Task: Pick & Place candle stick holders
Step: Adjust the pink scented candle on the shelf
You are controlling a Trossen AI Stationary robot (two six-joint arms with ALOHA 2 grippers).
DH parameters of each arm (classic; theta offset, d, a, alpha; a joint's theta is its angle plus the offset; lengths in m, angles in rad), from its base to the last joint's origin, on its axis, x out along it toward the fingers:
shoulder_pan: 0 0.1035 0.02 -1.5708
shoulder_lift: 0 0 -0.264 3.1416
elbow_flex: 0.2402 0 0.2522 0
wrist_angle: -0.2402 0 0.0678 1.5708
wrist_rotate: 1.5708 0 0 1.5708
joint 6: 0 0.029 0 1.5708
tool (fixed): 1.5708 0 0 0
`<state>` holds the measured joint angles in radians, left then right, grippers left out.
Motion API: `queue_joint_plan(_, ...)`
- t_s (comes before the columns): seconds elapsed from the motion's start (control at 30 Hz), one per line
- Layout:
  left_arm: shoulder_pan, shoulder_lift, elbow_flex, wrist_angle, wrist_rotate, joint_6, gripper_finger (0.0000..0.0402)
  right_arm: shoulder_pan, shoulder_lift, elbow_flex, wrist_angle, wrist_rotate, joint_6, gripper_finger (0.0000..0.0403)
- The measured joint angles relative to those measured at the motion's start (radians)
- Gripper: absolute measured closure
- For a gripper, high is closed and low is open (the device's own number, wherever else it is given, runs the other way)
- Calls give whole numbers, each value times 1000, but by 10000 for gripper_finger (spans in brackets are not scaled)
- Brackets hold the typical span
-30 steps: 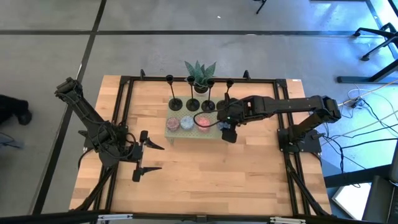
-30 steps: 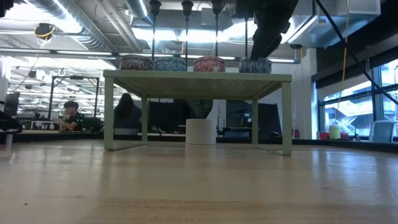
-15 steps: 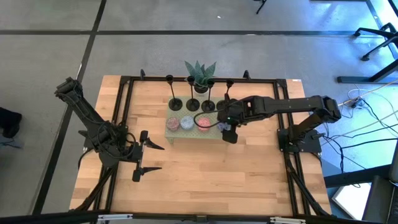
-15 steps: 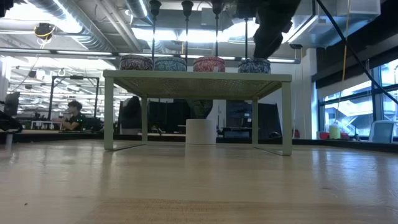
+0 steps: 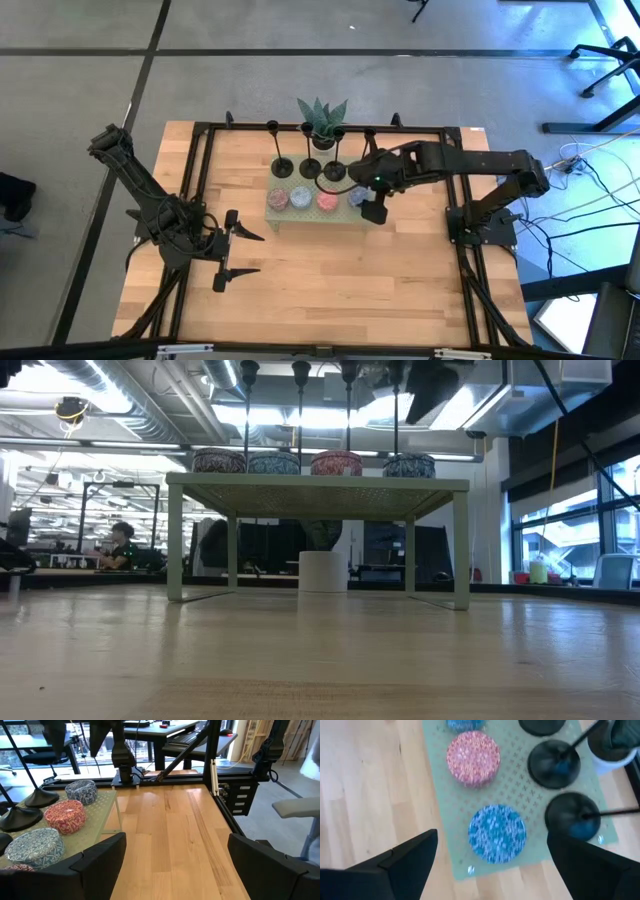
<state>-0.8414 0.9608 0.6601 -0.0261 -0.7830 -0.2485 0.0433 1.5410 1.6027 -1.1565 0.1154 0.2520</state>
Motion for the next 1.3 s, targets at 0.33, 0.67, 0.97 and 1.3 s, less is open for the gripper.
queue_joint_plan(0.33,0,0,0,0,0,0,54,116,-6,45,-84,-7,48,74)
queue_joint_plan(0.67,0,0,0,0,118,-26,54,269,-6,45,-91,-41,67,217)
queue_joint_plan(0.97,0,0,0,0,158,-26,54,318,-5,44,-93,-3,176,345)
queue_joint_plan(1.3,0,0,0,26,129,13,54,316,-5,44,-113,233,310,357)
